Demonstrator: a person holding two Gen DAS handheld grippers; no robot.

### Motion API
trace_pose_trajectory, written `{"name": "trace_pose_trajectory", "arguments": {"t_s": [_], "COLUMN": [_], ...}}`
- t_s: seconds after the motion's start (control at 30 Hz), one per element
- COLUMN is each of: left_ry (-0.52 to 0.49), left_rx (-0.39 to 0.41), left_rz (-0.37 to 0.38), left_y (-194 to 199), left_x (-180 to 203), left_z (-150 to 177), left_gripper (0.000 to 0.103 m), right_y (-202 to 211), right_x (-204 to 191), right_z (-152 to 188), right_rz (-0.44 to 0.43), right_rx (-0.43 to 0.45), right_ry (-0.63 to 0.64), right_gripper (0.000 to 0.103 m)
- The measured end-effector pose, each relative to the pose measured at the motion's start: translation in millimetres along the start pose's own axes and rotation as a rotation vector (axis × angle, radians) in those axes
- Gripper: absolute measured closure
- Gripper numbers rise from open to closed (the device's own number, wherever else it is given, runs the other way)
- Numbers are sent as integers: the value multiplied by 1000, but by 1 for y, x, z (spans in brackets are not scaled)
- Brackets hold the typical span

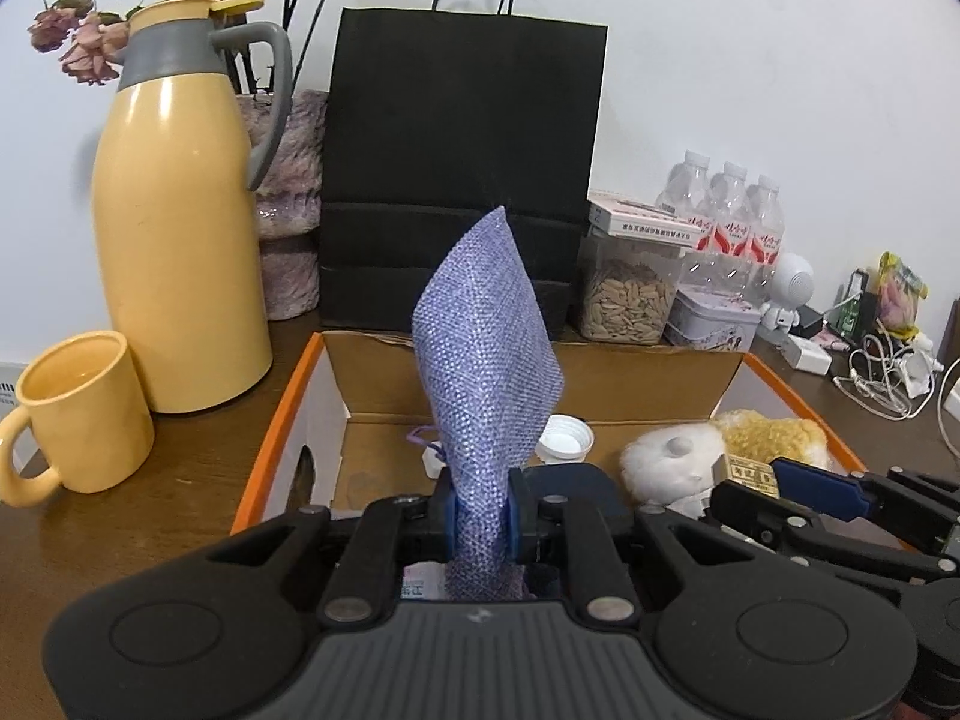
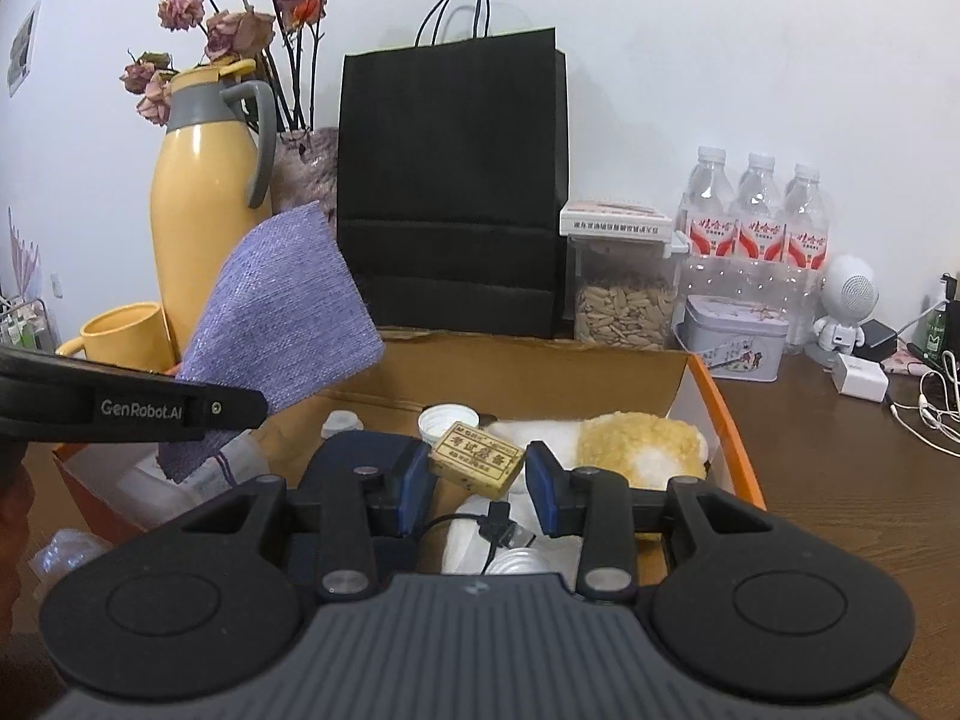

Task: Organize objects
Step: 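Carry the yellow block and purple pouch into the box and open both tools, then withdraw both open tools from the box back over the table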

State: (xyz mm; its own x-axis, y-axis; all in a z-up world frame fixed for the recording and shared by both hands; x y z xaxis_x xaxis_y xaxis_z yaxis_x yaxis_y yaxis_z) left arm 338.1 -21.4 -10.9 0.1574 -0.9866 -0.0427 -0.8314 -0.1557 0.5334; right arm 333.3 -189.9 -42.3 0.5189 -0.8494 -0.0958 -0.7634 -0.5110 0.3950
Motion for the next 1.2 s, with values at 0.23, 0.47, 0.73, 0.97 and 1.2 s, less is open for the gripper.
{"name": "trace_pose_trajectory", "arguments": {"t_s": [0.23,0.47,0.73,0.97,1.2], "left_ry": [12,48,60,82,74], "left_rx": [64,137,139,171,213], "left_rz": [-64,-86,-82,-63,-66], "left_y": [4,12,14,21,36], "left_x": [-6,-10,-11,-13,-14], "left_z": [-2,-4,-1,0,9], "left_gripper": [3,0,0,0,0], "right_y": [5,8,11,16,34], "right_x": [-2,-2,-1,-3,-7], "right_z": [3,2,2,2,4], "right_rz": [24,51,68,72,75], "right_rx": [1,21,27,34,62], "right_ry": [28,40,24,23,30], "right_gripper": [6,0,0,0,0]}}
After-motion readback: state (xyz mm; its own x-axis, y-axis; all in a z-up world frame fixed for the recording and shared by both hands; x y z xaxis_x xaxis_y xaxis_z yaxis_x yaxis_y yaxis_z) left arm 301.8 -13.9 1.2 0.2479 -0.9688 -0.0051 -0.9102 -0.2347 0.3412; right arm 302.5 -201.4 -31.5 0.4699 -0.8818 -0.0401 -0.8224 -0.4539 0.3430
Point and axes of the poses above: each gripper's, at about its wrist camera, not at the fingertips, and y roughly against the way its jaws point, x to its right, z to its underside, the point moved 2 cm from there along -y, roughly the way its jaws point, and after that the axes turned 12 degrees about -z, right-handed, at the moved point
